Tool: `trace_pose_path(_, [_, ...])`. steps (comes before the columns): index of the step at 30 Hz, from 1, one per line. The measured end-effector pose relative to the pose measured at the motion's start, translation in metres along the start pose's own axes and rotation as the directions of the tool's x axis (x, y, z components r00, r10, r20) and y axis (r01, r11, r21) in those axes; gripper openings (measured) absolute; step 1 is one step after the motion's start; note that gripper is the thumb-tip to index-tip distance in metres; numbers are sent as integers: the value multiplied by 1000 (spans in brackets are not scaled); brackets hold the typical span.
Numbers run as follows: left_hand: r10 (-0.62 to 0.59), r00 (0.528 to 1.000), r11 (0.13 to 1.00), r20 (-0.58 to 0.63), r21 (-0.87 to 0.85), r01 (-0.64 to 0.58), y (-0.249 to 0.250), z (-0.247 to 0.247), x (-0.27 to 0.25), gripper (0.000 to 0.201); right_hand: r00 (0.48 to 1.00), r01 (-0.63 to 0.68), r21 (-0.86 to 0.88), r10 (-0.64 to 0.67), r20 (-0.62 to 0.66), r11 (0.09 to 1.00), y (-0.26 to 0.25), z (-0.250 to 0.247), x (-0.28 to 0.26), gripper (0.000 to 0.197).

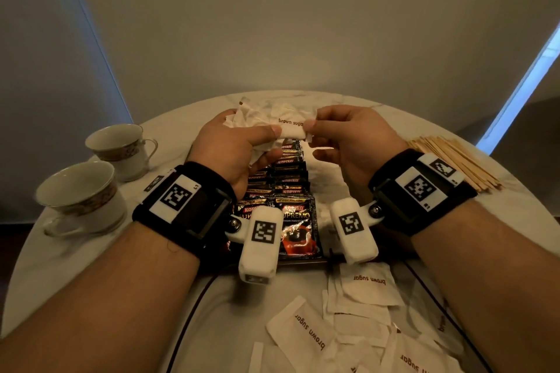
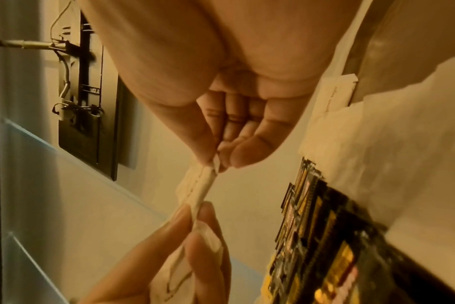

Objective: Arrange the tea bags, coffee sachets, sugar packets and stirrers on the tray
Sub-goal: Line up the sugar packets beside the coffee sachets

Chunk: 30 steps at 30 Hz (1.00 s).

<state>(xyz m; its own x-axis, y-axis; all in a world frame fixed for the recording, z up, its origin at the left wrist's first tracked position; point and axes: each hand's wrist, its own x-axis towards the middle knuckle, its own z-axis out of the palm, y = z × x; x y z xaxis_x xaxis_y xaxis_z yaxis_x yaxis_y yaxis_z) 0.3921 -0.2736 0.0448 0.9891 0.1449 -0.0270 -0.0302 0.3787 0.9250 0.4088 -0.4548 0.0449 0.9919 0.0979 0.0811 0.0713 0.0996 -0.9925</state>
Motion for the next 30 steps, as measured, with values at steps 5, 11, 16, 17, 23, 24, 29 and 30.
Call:
trace_pose_path(5, [-22,999,999,-40,-34,21,-2,-1,4,63,962,-24,11,26,-270,1000,-3,-37,38,12])
trace_pose_path(11, [-15,999,1000,-43,24,16,-1,0,5,28,883,-343,-328,183,-433,880,32,-107,89,7])
trace_pose_path(16, [1,999,1000,-45,16,0,0,-1,6,28,881,-396,-348,244,-406,850,47,-123,114,9])
trace_pose_path(17, [1,999,1000,-51,16,0,0,-1,6,28,884,-398,-355,250,-395,846,50,-126,119,11])
trace_pose_path(23, [2,998,1000,-61,28,0,1,-2,7,26,893,-404,-330,290,-345,853,63,-136,138,24])
trace_pose_path(24, [2,998,1000,-62,28,0,1,-2,6,26,890,-401,-311,288,-353,862,61,-134,135,26])
trace_pose_path(29, [-2,998,1000,-65,30,4,-1,-2,8,28,859,-386,-119,310,-407,915,29,-96,96,10])
trace_pose_path(30, [-2,998,999,-65,32,4,-1,-2,8,29,856,-389,-95,322,-405,916,27,-92,92,5])
